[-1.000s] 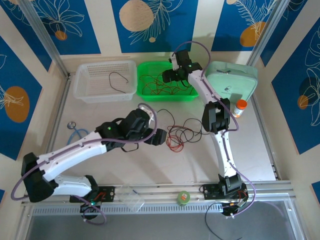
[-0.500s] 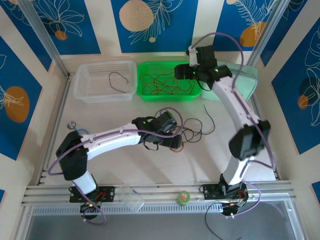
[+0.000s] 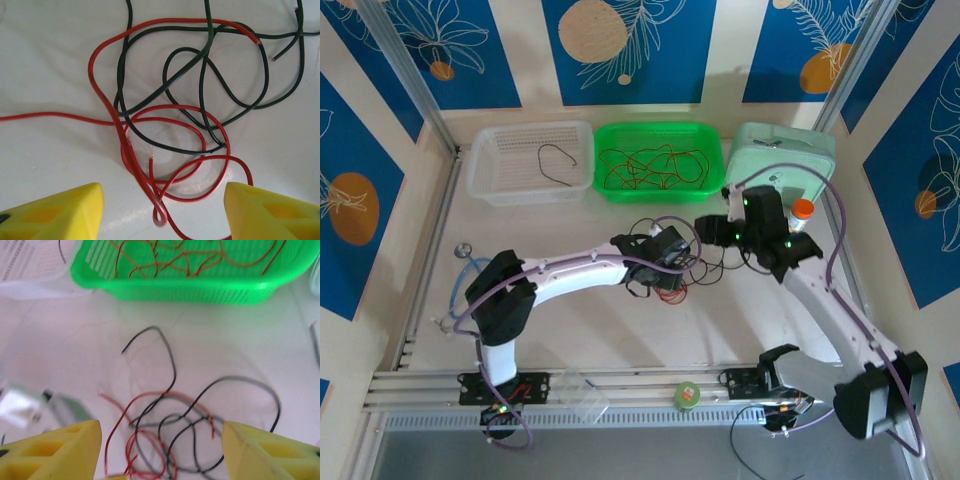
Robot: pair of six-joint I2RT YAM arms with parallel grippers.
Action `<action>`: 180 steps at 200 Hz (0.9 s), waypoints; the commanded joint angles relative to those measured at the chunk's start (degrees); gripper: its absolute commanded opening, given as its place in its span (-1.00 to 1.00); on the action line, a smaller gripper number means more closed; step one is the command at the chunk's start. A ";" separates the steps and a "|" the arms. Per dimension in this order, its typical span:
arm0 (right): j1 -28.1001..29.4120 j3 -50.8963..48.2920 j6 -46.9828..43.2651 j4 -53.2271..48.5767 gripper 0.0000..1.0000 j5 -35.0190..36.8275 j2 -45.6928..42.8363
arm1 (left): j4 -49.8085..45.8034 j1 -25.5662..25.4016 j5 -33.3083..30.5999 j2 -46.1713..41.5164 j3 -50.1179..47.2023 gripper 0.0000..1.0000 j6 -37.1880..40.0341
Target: Untangle the cables
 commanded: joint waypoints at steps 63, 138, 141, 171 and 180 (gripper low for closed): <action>8.11 -11.22 11.07 -4.24 0.16 5.04 -18.57 | 1.07 0.78 -2.86 2.50 1.48 -0.31 1.43; 9.37 -10.67 13.32 -9.72 0.08 8.63 -23.71 | 1.19 2.10 -3.46 2.68 1.53 -0.95 2.76; 9.37 -10.70 13.37 -9.96 0.08 8.82 -23.79 | 1.06 2.11 -3.59 2.51 1.64 -1.00 2.90; 9.11 -10.26 14.98 -11.50 0.04 10.26 -23.32 | -3.76 2.20 -5.32 -0.99 5.66 -1.00 6.37; 8.80 -10.20 15.59 -11.83 0.04 10.11 -22.89 | -5.98 2.20 -5.58 -2.21 7.82 -1.00 7.98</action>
